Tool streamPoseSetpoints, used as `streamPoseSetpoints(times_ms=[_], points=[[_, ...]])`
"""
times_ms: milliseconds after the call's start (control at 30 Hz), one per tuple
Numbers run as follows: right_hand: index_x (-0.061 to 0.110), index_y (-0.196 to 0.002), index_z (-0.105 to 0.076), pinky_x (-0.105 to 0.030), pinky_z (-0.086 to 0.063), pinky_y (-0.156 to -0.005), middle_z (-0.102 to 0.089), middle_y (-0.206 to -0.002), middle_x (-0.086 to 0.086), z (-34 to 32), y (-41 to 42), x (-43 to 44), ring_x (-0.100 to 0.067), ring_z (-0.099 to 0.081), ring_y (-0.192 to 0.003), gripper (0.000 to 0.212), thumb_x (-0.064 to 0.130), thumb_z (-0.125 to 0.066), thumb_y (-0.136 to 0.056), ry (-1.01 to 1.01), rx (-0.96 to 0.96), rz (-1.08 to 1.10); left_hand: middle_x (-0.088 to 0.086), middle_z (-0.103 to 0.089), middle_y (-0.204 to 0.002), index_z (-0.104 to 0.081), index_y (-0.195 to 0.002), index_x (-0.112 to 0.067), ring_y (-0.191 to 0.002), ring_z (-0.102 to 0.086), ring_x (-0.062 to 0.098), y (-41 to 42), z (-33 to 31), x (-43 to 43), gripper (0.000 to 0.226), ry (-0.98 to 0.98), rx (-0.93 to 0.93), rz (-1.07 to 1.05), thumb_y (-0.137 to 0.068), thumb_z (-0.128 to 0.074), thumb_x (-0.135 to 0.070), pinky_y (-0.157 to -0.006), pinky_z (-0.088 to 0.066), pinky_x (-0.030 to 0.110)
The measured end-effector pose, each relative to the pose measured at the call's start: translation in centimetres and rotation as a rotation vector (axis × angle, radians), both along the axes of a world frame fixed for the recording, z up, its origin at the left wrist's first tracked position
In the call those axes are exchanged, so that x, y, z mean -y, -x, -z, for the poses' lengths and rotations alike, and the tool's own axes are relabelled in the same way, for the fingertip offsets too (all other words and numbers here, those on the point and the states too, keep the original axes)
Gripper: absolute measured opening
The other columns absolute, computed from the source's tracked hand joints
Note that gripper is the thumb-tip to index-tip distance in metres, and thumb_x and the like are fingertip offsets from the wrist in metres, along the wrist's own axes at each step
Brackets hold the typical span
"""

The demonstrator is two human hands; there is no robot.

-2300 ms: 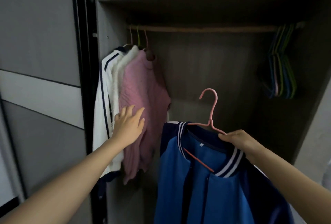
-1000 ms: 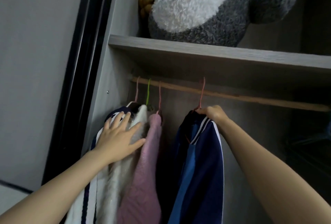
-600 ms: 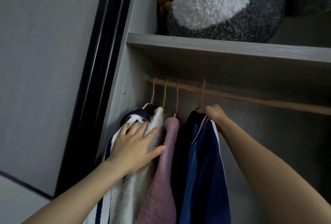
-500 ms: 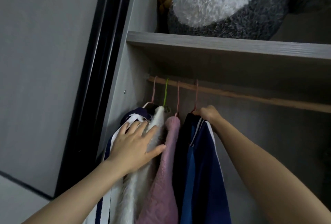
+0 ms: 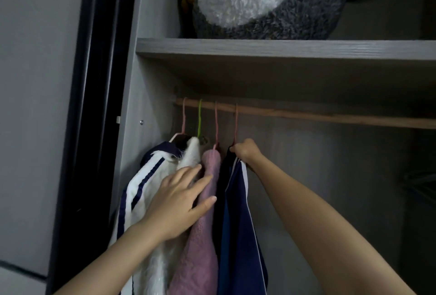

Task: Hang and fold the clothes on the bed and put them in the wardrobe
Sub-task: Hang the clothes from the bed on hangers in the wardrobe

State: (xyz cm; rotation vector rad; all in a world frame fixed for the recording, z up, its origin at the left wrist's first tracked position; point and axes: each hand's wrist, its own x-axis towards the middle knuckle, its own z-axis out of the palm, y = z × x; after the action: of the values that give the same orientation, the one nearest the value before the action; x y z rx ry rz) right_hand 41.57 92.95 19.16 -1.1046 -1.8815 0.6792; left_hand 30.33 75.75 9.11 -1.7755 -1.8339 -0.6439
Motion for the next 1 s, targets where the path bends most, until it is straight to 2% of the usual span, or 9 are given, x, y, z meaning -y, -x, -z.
streamPoseSetpoints(times_ms=[100,167,367,400,467,533,600,767,1000], points=[[-0.003,-0.122,-0.055,-0.029,-0.042,-0.08,-0.059,-0.114,-0.017,-0.4,-0.5,0.1,-0.031,-0.058,-0.102,0.05,0.04,-0.046,-0.096,0.013,0.062,0.036,-0.01,-0.011,-0.156,-0.018,-0.146,-0.04,-0.141,-0.003,0.005,-0.4,0.3,0.1,0.111,-0.034,0.006,-0.014,-0.055,0.03,-0.081,-0.107,0.001,0.024],[-0.003,-0.13,-0.048,-0.031,-0.043,-0.085,-0.054,-0.128,-0.02,-0.3,-1.1,0.5,-0.034,-0.054,-0.114,0.062,0.049,-0.041,-0.096,0.021,0.093,0.016,-0.009,-0.016,-0.155,-0.022,-0.146,-0.038,-0.141,-0.007,0.006,-0.8,0.4,0.3,0.112,-0.068,0.019,-0.011,-0.057,0.031,-0.079,-0.108,-0.002,0.025],[0.0,-0.131,-0.044,-0.025,-0.043,-0.053,-0.057,-0.101,-0.018,-0.1,-6.5,1.0,-0.031,-0.058,-0.08,0.067,0.055,-0.033,-0.095,0.049,0.065,0.028,-0.005,-0.026,-0.153,-0.033,-0.143,-0.032,-0.141,-0.015,0.011,-4.8,-0.6,0.8,0.085,-0.148,0.05,0.119,-0.076,0.004,-0.068,-0.108,-0.007,0.028],[0.002,-0.128,-0.046,-0.024,-0.041,-0.053,-0.056,-0.103,-0.018,-0.2,-8.3,0.9,-0.029,-0.056,-0.081,0.062,0.053,-0.034,-0.096,0.023,0.05,0.065,-0.003,-0.029,-0.151,-0.037,-0.142,-0.03,-0.14,-0.019,0.013,-6.0,-0.9,0.8,0.082,-0.15,0.041,0.148,-0.078,0.0,-0.066,-0.109,-0.01,0.03],[0.007,-0.094,-0.056,-0.026,-0.036,-0.055,-0.054,-0.096,-0.016,-0.4,-11.8,0.5,-0.026,-0.052,-0.08,0.044,0.045,-0.037,-0.098,-0.083,0.079,0.169,0.007,-0.047,-0.14,-0.054,-0.132,-0.02,-0.132,-0.04,0.023,-7.9,-1.5,0.9,0.071,-0.179,-0.02,0.185,-0.084,-0.016,-0.057,-0.106,-0.028,0.041],[0.014,-0.065,-0.046,-0.028,-0.035,-0.061,-0.053,-0.087,-0.013,-0.5,-15.8,0.7,-0.023,-0.049,-0.078,0.04,0.038,-0.042,-0.097,-0.199,0.18,0.343,0.015,-0.063,-0.119,-0.069,-0.112,-0.011,-0.112,-0.059,0.032,-10.0,-1.9,0.5,0.056,-0.294,-0.092,0.215,-0.085,-0.033,-0.046,-0.09,-0.045,0.049],[0.014,-0.066,-0.05,-0.028,-0.035,-0.064,-0.056,-0.084,-0.011,-0.3,-20.0,1.6,-0.025,-0.052,-0.075,0.035,0.032,-0.045,-0.095,-0.273,0.255,0.507,0.016,-0.067,-0.11,-0.073,-0.101,-0.008,-0.103,-0.063,0.033,-12.5,-2.1,0.0,0.048,-0.391,-0.093,0.268,-0.083,-0.041,-0.04,-0.084,-0.048,0.049],[0.007,-0.115,-0.056,-0.035,-0.039,-0.076,-0.056,-0.116,-0.014,0.7,-29.7,4.8,-0.034,-0.048,-0.112,0.031,0.03,-0.045,-0.096,-0.436,0.508,0.82,0.014,-0.068,-0.106,-0.073,-0.096,-0.009,-0.1,-0.064,0.033,-18.4,-2.4,-1.6,0.047,-0.366,-0.073,0.39,-0.083,-0.039,-0.039,-0.083,-0.048,0.048],[0.01,-0.123,-0.043,-0.038,-0.042,-0.076,-0.05,-0.122,-0.014,3.3,-40.0,8.6,-0.034,-0.046,-0.114,0.034,0.027,-0.048,-0.094,-0.385,0.843,1.064,0.0,-0.042,-0.143,-0.052,-0.131,-0.027,-0.133,-0.033,0.018,-23.8,0.4,-6.2,0.071,-0.099,0.027,0.417,-0.083,-0.009,-0.057,-0.104,-0.02,0.033]])
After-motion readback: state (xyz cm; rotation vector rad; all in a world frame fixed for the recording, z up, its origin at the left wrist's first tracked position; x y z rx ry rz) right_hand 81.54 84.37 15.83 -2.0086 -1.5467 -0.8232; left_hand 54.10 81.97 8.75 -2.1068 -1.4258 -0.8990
